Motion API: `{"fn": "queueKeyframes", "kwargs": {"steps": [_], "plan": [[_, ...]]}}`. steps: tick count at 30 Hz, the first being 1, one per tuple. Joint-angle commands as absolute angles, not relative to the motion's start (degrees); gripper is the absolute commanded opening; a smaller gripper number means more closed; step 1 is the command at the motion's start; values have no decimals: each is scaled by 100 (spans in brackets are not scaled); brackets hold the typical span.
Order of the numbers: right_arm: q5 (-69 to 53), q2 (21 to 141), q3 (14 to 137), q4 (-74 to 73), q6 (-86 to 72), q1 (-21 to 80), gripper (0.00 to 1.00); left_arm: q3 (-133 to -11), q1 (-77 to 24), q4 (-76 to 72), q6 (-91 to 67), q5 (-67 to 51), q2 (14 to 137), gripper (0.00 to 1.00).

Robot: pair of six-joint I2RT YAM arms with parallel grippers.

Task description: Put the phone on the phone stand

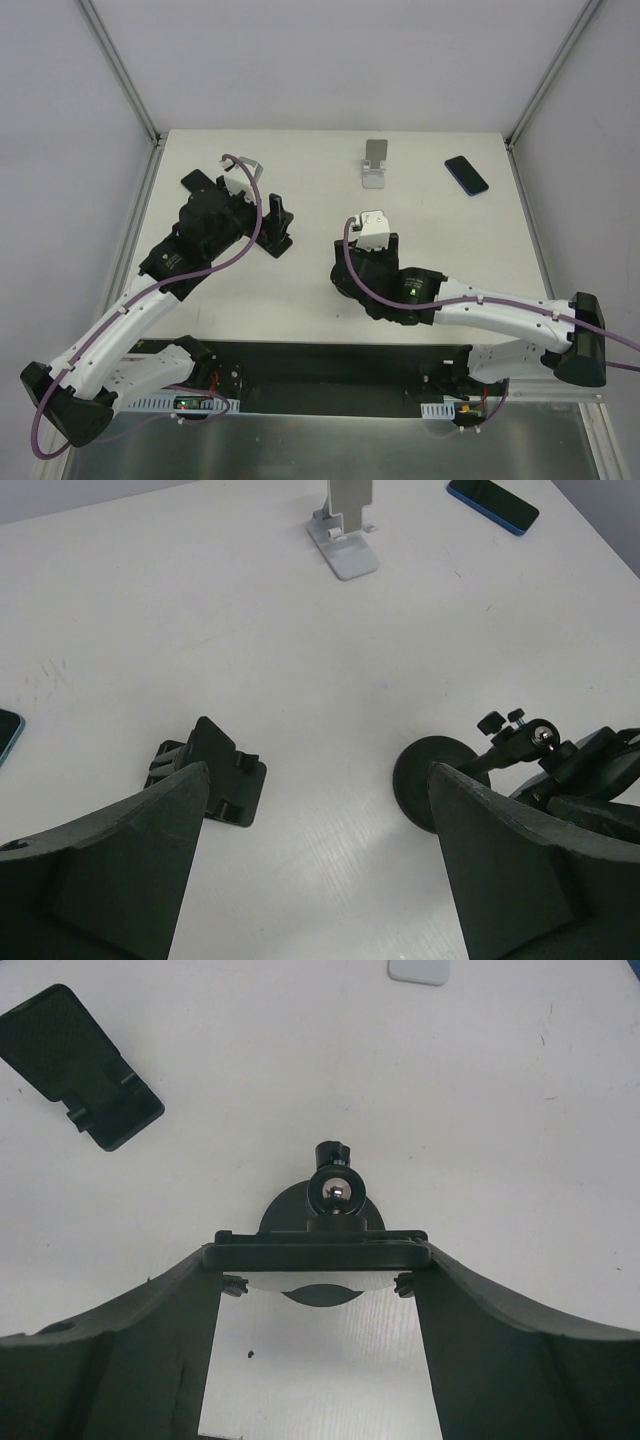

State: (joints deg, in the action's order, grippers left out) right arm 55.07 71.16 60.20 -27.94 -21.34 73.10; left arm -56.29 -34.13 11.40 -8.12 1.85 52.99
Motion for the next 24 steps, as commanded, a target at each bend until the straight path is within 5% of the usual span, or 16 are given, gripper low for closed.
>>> {"fn": "queueKeyframes", "kwargs": {"steps": [1, 10, 24], "plan": [[5950, 7049, 6530, -3775, -2925, 7374, 1, -5590, -3410, 923, -694, 378, 5265, 89], [6055, 7488, 7945, -6922, -5886, 8023, 1, -5590, -3410, 923, -686, 404, 5229, 89], [7180, 8744, 8709, -8411, -8507, 8850, 1, -5555, -3410, 914, -650, 562, 5221, 89]]}}
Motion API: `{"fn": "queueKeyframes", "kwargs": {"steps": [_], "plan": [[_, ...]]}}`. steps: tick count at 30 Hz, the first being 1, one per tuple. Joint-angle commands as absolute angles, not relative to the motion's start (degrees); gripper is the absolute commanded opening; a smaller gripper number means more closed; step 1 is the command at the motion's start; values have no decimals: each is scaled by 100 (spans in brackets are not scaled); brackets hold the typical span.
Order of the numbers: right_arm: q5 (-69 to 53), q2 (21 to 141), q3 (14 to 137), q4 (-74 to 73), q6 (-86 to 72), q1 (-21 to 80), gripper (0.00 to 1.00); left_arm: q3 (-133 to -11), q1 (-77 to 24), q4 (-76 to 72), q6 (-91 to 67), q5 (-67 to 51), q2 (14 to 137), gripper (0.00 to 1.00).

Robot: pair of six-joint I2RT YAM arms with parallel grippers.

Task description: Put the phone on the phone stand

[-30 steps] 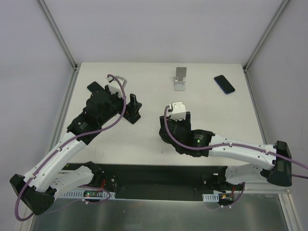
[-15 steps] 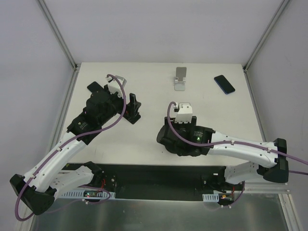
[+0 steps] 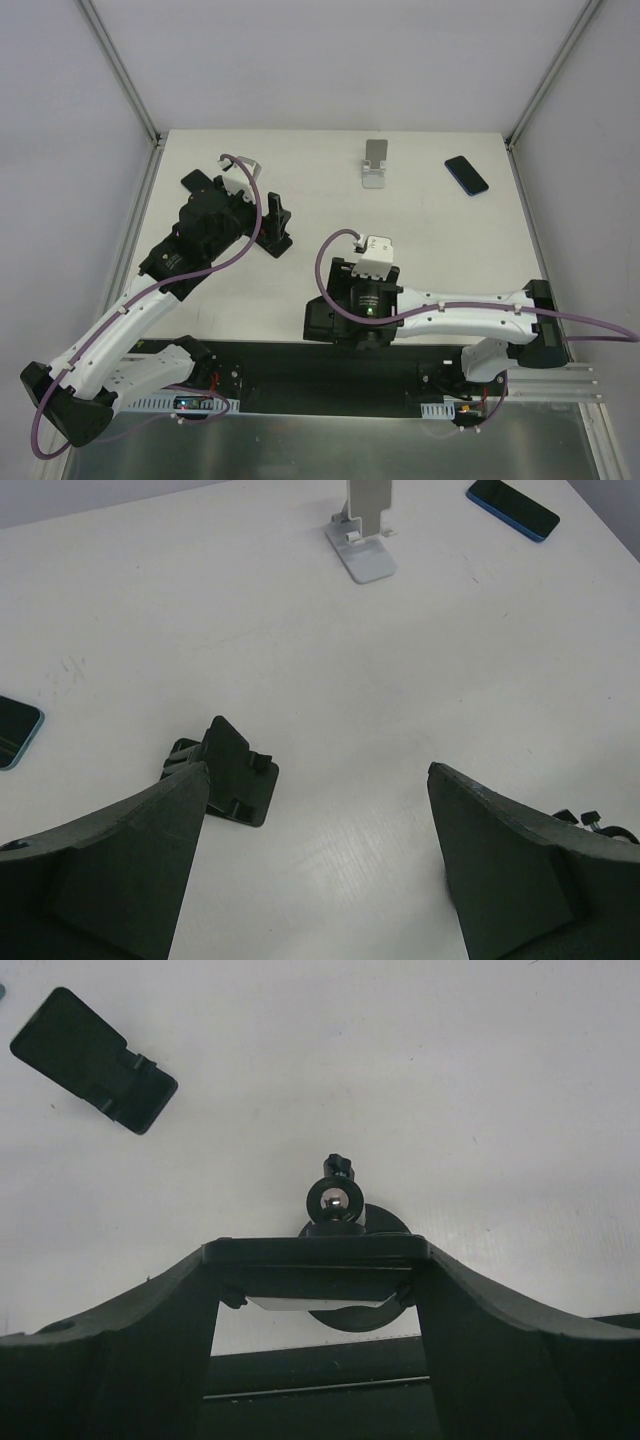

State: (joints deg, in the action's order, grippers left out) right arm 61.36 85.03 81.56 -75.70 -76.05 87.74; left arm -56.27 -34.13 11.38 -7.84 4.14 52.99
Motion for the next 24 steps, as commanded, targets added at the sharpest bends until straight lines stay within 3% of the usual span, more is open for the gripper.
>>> {"fn": "queueKeyframes", "kwargs": {"steps": [1, 4, 8, 17, 24], "plan": [[7207, 8823, 8788, -8733, -8699, 8877, 1, -5555, -3410, 914, -650, 571, 5221, 89], [7251, 9131, 8973, -9471, -9631, 8973, 1, -5555, -3410, 923, -642, 624, 5221, 89], [7216, 9369, 9114, -9501, -9642, 9114, 1, -5563, -3410, 923, -659, 528, 5194, 89], [7207, 9422, 9369, -9475, -8237, 9210, 1, -5563, -3410, 914, -642, 545, 5142, 89], [6908, 9264, 8826, -8633, -7251, 9272, 1, -5563, -3410, 914, -642, 536, 5150, 89]]}}
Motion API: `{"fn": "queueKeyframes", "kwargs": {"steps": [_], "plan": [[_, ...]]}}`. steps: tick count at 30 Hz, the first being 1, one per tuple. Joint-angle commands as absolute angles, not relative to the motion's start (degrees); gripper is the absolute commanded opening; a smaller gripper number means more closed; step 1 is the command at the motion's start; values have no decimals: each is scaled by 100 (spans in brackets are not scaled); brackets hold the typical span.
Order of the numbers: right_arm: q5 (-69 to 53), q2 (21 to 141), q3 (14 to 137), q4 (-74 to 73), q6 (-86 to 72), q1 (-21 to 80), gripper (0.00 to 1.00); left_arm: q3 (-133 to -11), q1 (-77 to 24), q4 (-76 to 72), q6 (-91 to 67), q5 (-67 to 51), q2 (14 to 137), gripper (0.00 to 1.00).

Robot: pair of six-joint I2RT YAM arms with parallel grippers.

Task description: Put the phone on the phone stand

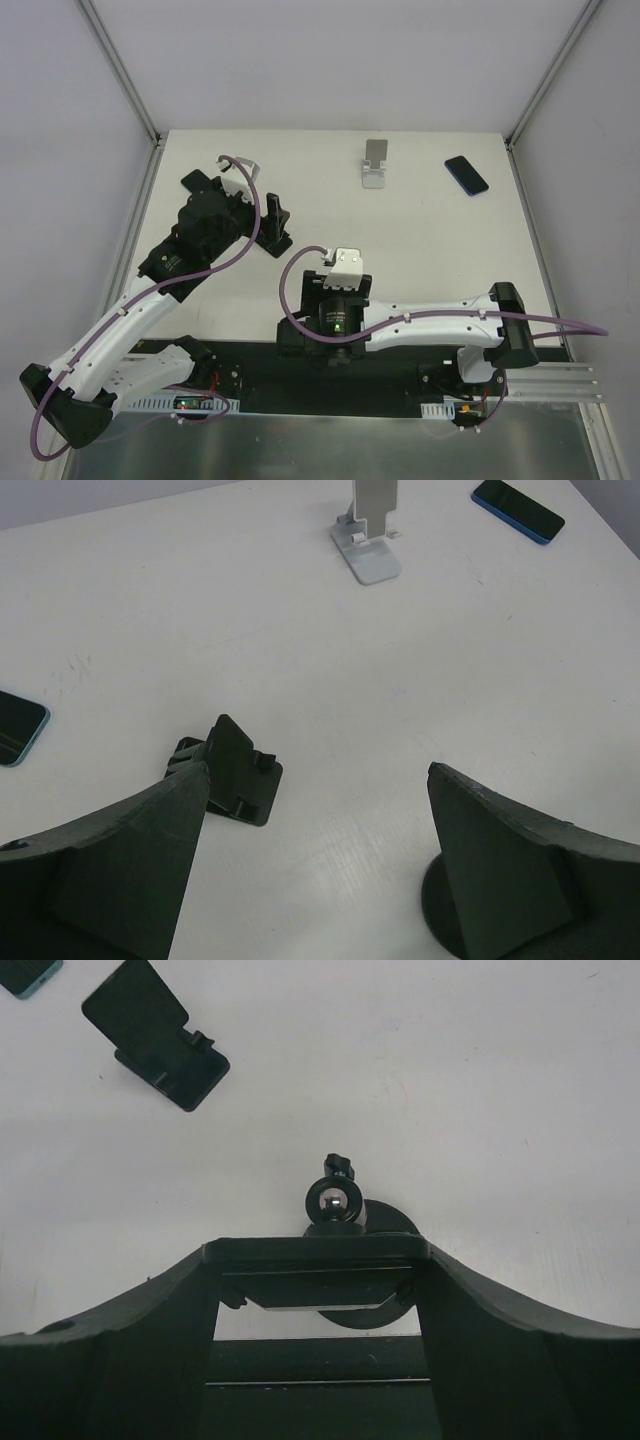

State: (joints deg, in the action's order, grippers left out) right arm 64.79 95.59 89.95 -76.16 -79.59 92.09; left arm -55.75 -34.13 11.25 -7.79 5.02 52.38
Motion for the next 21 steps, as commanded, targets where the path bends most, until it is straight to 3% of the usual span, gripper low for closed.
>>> {"fn": "queueKeyframes", "kwargs": {"steps": [1, 15, 17, 18, 20, 21], "plan": [[6891, 9229, 8729, -8518, -7225, 9281, 0, -5563, -3410, 923, -642, 536, 5159, 89], [6741, 8701, 8068, -7533, -6671, 9272, 2, -5546, -3410, 914, -633, 545, 5220, 89], [6715, 8692, 8112, -7471, -6593, 9281, 18, -5546, -3410, 923, -633, 554, 5238, 89], [6697, 8666, 8104, -7262, -6461, 9273, 36, -5555, -3410, 923, -633, 536, 5247, 89], [6593, 8483, 8042, -6840, -5830, 9273, 46, -5546, -3410, 905, -598, 422, 5247, 90], [6548, 8386, 7903, -6368, -5618, 9272, 57, -5546, -3410, 905, -589, 387, 5247, 90]]}}
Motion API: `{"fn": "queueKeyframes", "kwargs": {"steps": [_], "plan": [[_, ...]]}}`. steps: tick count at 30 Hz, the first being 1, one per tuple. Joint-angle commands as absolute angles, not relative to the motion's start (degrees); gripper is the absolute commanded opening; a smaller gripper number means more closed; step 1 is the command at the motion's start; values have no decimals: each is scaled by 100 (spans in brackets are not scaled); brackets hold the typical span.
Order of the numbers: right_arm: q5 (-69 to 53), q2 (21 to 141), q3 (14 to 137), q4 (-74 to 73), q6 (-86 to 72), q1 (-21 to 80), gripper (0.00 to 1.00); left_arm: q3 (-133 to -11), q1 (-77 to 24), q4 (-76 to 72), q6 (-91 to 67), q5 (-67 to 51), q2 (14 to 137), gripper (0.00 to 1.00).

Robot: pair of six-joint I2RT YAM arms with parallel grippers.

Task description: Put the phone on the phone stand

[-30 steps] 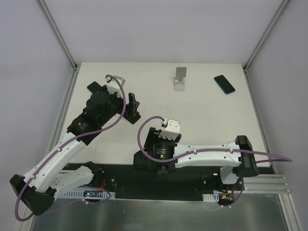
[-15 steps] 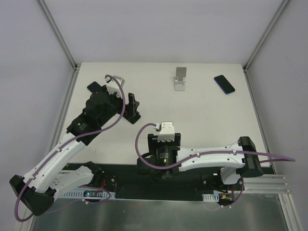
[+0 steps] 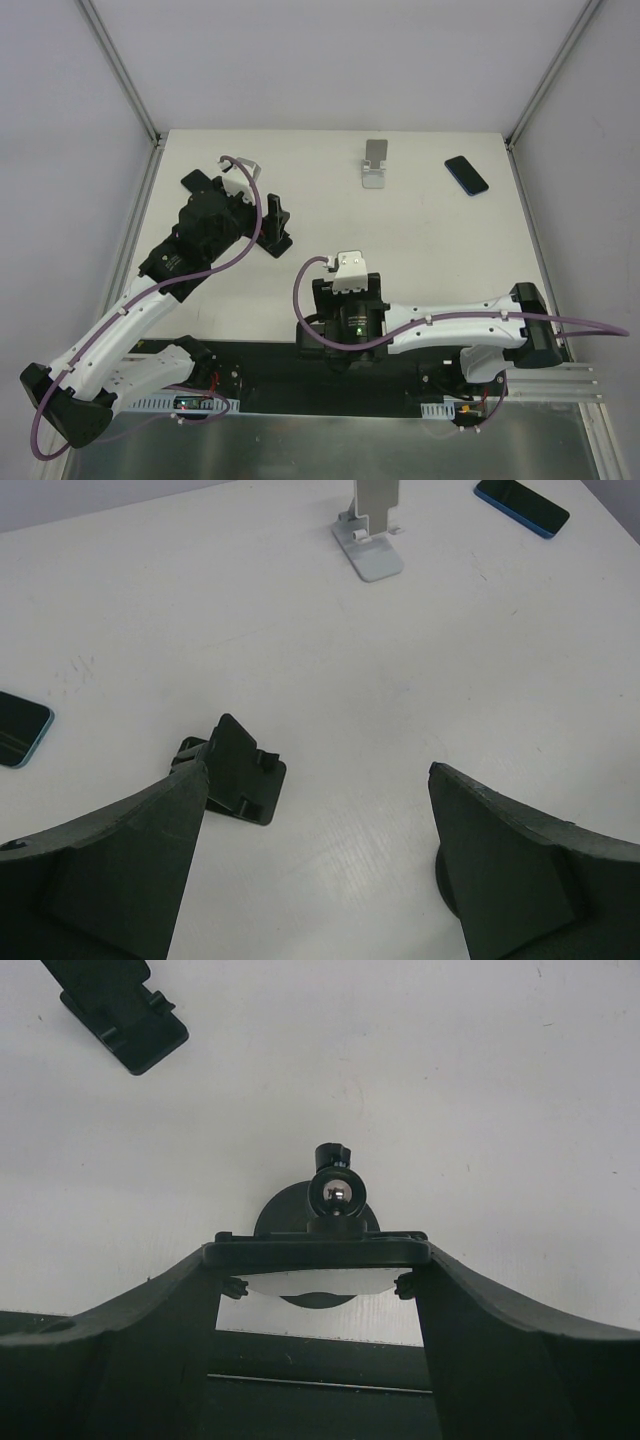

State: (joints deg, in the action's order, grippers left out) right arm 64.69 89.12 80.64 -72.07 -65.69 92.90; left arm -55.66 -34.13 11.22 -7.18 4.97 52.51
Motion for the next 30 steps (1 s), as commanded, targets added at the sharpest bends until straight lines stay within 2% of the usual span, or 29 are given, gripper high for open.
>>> {"fn": "queueKeyframes", "kwargs": {"steps": [1, 5, 6, 9, 14, 18, 20, 23, 24, 25, 30], "plan": [[6522, 8289, 7823, -6146, -5434, 9264, 62, -5546, -3410, 914, -580, 352, 5238, 91], [6425, 7815, 7559, -5590, -4817, 9229, 79, -5546, -3410, 914, -536, 203, 5230, 94], [6416, 7761, 7541, -5503, -4721, 9229, 86, -5546, -3410, 923, -527, 185, 5256, 95], [6355, 7629, 7567, -5380, -4388, 9229, 97, -5563, -3410, 923, -536, 158, 5291, 97], [6310, 7296, 7585, -4931, -3552, 9229, 100, -5555, -3410, 923, -519, 149, 5344, 99], [6363, 6786, 7419, -3861, -2078, 9141, 100, -5564, -3358, 923, -554, 316, 5449, 99], [5944, 6452, 7226, -3212, -1128, 8861, 100, -5563, -3191, 923, -659, 360, 5502, 99], [4732, 6065, 7067, -2763, -801, 7808, 100, -5616, -2692, 940, -861, 378, 5668, 99], [4328, 5986, 6875, -2542, -695, 7161, 100, -5651, -2542, 958, -922, 395, 5739, 99], [3724, 5864, 6830, -2383, -633, 6859, 97, -5695, -2392, 993, -1106, 465, 5818, 99], [2928, 6037, 6968, -1346, -396, 5207, 97, -6316, -1224, 1614, -1783, 229, 6766, 99]]}}
